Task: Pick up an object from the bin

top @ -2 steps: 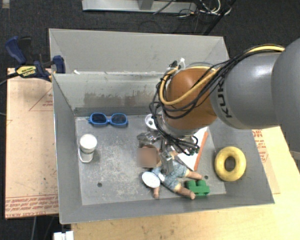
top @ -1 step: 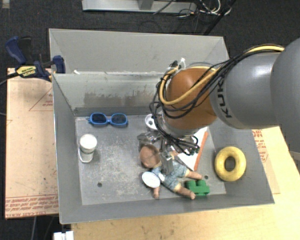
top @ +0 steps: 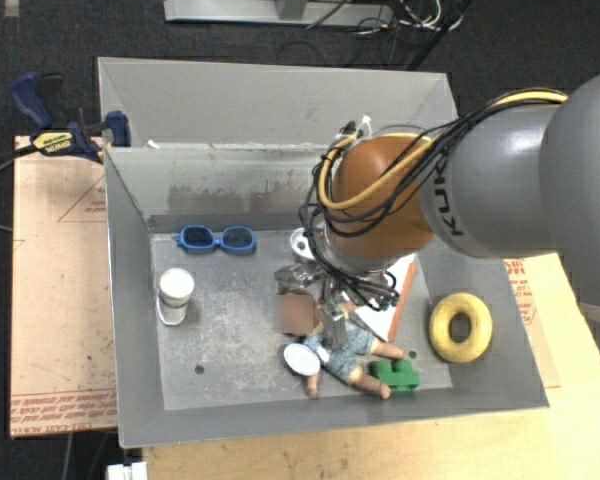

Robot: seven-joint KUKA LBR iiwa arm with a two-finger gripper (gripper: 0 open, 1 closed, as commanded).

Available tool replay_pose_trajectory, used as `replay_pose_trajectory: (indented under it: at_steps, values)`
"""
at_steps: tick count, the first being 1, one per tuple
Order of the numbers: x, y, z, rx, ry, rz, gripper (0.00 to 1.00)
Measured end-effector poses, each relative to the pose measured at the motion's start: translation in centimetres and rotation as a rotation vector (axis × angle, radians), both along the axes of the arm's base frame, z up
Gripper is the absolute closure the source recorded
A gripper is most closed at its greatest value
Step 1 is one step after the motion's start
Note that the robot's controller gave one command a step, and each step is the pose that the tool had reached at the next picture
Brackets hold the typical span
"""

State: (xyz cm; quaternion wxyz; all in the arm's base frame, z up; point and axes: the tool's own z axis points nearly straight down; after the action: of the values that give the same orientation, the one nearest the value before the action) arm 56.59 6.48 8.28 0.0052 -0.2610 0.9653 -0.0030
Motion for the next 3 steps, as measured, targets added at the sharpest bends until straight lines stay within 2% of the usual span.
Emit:
replay_pose_trajectory:
  at_steps: [1, 2, 3]
  values:
    - [0.0, 0.0, 0.0, 0.000, 0.000, 0.000, 1.00]
    - [1.1, 0.8, 11.4, 0.002, -0.002, 0.023, 1.00]
    - [1.1, 0.8, 11.4, 0.002, -0.002, 0.023, 1.00]
